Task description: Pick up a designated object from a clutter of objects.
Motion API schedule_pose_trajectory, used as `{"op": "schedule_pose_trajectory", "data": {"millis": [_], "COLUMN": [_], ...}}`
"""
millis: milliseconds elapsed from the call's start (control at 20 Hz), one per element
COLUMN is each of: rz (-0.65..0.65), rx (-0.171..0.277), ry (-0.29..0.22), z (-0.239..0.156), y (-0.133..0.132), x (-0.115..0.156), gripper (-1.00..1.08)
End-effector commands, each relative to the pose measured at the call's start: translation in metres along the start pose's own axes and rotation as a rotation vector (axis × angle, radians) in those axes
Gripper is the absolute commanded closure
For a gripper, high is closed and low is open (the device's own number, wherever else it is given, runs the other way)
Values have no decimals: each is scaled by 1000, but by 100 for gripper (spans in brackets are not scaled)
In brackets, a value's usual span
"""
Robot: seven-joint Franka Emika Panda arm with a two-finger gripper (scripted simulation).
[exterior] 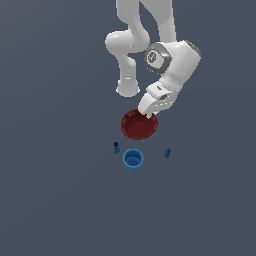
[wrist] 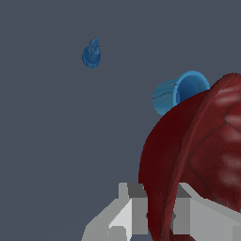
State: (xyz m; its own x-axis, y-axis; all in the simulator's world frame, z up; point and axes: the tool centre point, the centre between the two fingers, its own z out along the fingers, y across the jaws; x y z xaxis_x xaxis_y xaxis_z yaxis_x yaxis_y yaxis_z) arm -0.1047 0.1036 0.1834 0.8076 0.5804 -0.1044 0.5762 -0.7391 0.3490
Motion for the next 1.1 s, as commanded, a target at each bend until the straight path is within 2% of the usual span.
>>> {"op": "schedule_pose_trajectory", "data": {"millis": [0,650,1050], "rz": [0,0,1], "rx": [1,1,-3], "ry": [2,3,1], "z": [-15,-93,-122], "y": [20,132,175], "x": [-5,-30,-37], "gripper": [108,108,108]}}
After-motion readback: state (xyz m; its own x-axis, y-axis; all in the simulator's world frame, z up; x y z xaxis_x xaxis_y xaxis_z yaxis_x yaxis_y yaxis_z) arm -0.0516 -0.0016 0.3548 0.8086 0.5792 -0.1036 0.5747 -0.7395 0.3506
